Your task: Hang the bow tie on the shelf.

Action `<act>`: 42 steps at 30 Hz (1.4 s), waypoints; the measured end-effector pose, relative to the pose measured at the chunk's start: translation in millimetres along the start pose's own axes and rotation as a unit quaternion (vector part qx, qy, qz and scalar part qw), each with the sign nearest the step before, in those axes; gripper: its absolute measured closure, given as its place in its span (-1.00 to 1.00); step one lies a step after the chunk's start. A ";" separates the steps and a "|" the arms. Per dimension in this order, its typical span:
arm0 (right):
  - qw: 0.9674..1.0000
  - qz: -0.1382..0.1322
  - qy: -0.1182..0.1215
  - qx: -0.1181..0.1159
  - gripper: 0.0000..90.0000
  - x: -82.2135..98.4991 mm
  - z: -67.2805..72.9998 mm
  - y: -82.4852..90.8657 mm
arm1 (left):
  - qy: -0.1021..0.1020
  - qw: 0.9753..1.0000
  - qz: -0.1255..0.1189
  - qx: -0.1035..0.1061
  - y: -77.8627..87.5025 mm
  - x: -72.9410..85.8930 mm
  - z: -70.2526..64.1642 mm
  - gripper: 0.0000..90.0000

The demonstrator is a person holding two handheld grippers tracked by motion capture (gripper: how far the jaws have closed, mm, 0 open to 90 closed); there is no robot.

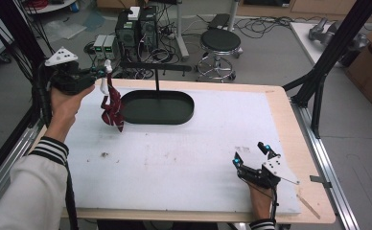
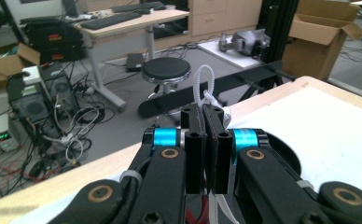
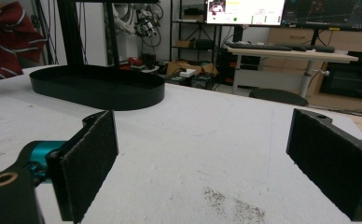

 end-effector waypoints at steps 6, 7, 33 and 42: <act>1.000 0.000 -0.003 -0.001 -0.82 0.0 0.1 0.1 | -0.013 1.000 0.000 0.015 -17.5 -13.0 -12.3 0.94; 1.000 0.000 -0.003 -0.001 -0.82 0.0 0.0 0.1 | -0.017 1.000 0.000 0.017 -20.4 -14.0 -14.4 0.94; 1.000 -0.002 -0.011 -0.002 -0.82 0.1 -1.3 0.2 | -0.040 0.998 0.013 0.035 -102.1 -24.4 -37.5 0.94; 1.000 -0.004 -0.009 0.000 -0.82 0.0 -1.9 0.0 | -0.041 0.998 0.044 0.006 -124.2 -9.4 -29.5 0.93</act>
Point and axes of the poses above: each handheld gripper's, and its own axes: y roughly backward along the jaws, x roughly out of its underside, z roughly to its left, the point moved 2 cm from there along -y, roughly forward along the jaws, and after that the axes turned 2 degrees about x, right-handed, at the moved point
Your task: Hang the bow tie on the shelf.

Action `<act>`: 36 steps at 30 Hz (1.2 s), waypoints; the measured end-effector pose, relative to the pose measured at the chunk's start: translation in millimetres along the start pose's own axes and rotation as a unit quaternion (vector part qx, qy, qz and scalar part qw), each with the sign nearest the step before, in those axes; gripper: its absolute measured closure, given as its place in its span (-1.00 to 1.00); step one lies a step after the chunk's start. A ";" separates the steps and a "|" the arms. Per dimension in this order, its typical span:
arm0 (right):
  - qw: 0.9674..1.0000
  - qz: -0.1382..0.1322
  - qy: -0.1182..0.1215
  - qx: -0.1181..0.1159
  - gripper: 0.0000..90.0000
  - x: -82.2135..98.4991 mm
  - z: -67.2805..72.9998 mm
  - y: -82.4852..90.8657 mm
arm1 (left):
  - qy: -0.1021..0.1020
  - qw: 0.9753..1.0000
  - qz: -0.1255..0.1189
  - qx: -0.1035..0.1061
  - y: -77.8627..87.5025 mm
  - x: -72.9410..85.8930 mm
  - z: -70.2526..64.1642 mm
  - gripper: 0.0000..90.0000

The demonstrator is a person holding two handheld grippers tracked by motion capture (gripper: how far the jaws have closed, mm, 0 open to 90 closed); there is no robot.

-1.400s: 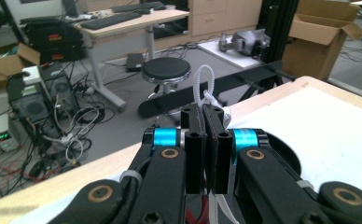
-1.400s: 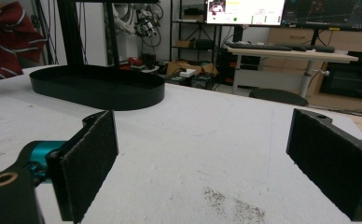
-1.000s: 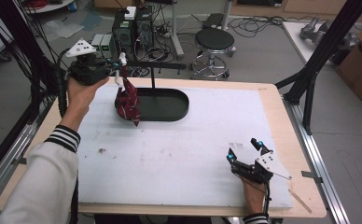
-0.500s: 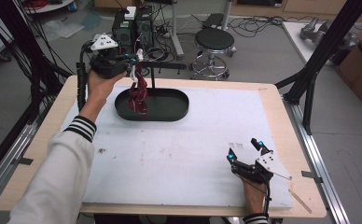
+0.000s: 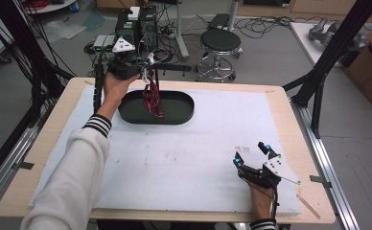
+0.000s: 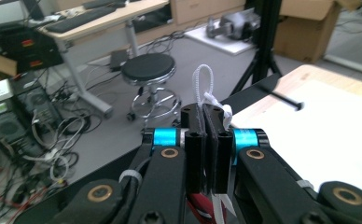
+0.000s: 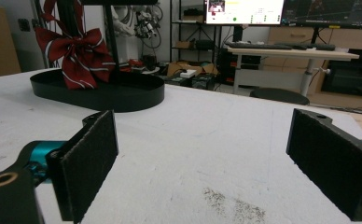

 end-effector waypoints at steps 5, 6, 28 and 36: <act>1.000 -0.001 0.001 0.000 -0.82 0.0 -0.1 -0.1 | 0.001 1.000 0.013 -0.024 -5.5 6.0 7.1 0.93; 1.000 -0.001 0.001 0.000 -0.82 0.0 0.1 0.0 | -0.002 0.999 0.018 -0.028 -6.2 7.2 8.4 0.93; 1.000 0.000 0.000 0.002 -0.82 0.1 0.4 0.4 | 0.010 0.997 0.040 -0.069 -10.5 19.4 19.7 0.88; 1.000 -0.001 0.002 0.002 -0.82 0.0 0.2 0.2 | 0.021 0.996 0.052 -0.075 -7.7 20.1 23.6 0.60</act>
Point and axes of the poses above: each handheld gripper's, and its own axes: y roughly backward along the jaws, x roughly out of its underside, z roughly to its left, the point moved 2 cm from there along -y, roughly forward along the jaws, and after that the axes turned 2 degrees about x, right-handed, at the moved point
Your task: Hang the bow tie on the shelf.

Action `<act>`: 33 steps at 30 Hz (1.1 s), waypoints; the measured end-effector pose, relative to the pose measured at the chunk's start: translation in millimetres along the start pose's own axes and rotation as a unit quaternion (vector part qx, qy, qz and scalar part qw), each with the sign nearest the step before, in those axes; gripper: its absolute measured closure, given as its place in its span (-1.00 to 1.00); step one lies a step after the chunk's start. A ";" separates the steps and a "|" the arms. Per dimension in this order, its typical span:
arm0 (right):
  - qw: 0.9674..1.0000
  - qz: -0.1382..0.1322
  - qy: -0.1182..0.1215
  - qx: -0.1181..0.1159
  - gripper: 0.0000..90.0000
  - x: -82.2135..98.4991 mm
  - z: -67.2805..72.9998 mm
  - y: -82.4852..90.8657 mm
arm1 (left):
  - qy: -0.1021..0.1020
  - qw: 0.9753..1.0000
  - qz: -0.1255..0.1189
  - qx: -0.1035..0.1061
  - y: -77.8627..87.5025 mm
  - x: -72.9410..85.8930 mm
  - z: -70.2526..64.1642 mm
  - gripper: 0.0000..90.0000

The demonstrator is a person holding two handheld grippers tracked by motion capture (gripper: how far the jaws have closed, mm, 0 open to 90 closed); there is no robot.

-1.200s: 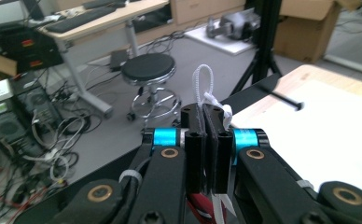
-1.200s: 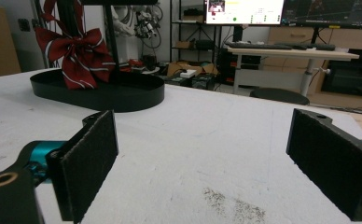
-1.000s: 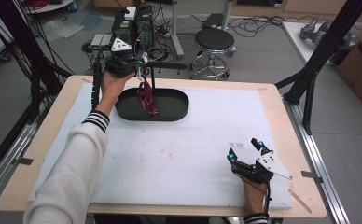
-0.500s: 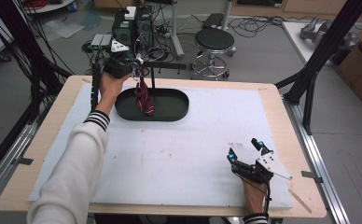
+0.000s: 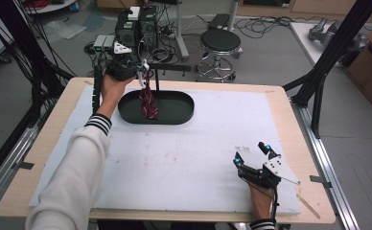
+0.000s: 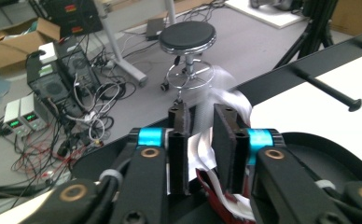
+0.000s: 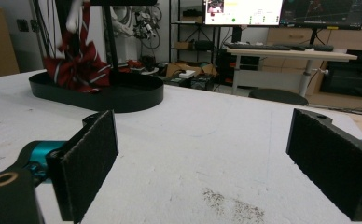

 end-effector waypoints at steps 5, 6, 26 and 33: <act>1.000 0.001 0.000 0.001 -0.82 0.0 0.2 -0.1 | 0.000 1.000 -0.008 0.000 4.2 -2.3 -0.7 0.33; 1.000 0.002 -0.002 0.000 -0.82 0.0 0.6 0.1 | -0.003 1.000 -0.010 0.001 5.3 -2.7 -1.0 0.27; 1.000 0.000 -0.002 -0.002 -0.82 0.2 0.3 0.6 | -0.019 0.981 -0.160 0.106 75.0 30.1 -5.8 -0.75; 1.000 0.001 -0.002 -0.003 -0.82 0.2 1.2 0.8 | -0.017 0.975 -0.184 0.124 101.7 76.7 -16.9 -0.75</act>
Point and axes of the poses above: each handheld gripper's, and its own axes: y roughly backward along the jaws, x roughly out of its underside, z roughly to its left, the point moved 2 cm from there along -y, roughly forward along the jaws, and after that the axes turned 2 degrees about x, right-handed, at the moved point
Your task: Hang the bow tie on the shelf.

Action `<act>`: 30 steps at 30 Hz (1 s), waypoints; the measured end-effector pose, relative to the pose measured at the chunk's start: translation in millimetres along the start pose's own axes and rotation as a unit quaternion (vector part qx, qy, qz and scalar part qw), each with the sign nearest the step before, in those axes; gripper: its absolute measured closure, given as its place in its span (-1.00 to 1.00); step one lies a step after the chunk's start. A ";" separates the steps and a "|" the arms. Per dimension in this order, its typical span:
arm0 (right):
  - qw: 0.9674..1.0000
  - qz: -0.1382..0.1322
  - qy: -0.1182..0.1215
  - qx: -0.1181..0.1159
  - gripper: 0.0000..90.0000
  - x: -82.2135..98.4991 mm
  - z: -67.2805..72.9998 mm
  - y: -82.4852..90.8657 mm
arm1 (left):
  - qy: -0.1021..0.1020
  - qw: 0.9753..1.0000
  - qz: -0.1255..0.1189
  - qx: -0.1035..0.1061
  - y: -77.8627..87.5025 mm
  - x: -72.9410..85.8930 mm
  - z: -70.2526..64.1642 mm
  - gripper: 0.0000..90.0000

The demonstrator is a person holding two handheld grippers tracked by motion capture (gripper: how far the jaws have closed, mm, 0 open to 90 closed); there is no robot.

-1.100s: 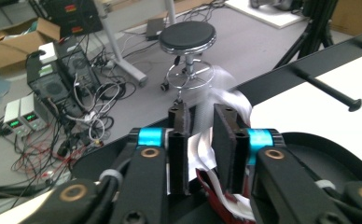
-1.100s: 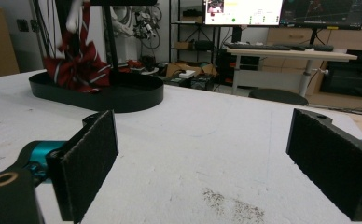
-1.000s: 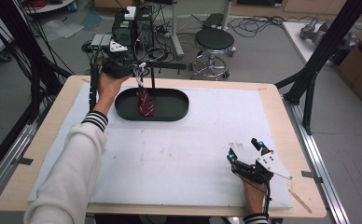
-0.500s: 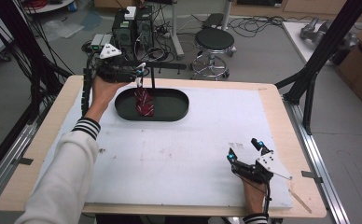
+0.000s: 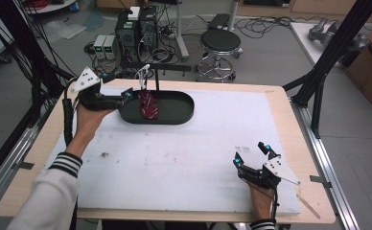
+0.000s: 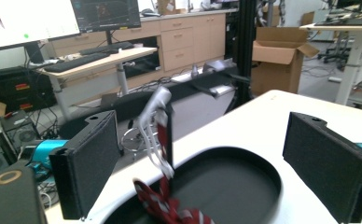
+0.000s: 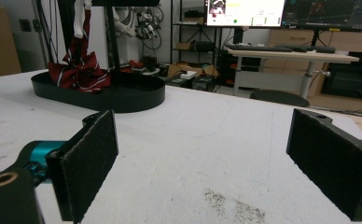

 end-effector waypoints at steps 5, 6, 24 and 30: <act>1.000 -0.001 0.006 0.002 -0.82 0.0 0.5 -0.1 | 0.007 1.000 -0.015 0.010 26.9 22.0 -16.1 -0.75; 1.000 -0.001 0.007 0.003 -0.82 0.0 0.6 -0.1 | 0.007 1.000 -0.018 0.011 30.6 24.6 -18.6 -0.75; 1.000 -0.004 0.017 0.005 -0.82 0.0 2.0 0.1 | 0.024 0.999 -0.044 0.016 77.4 94.1 -53.1 -0.75; 1.000 -0.007 0.010 0.005 -0.82 0.2 0.9 1.0 | 0.031 0.999 -0.035 0.010 80.8 116.4 -59.8 -0.75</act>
Point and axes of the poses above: each handheld gripper's, and its own axes: y roughly backward along the jaws, x roughly out of its underside, z roughly to its left, the point moved 2 cm from there along -y, roughly forward along the jaws, and after that the axes turned 2 degrees about x, right-handed, at the moved point
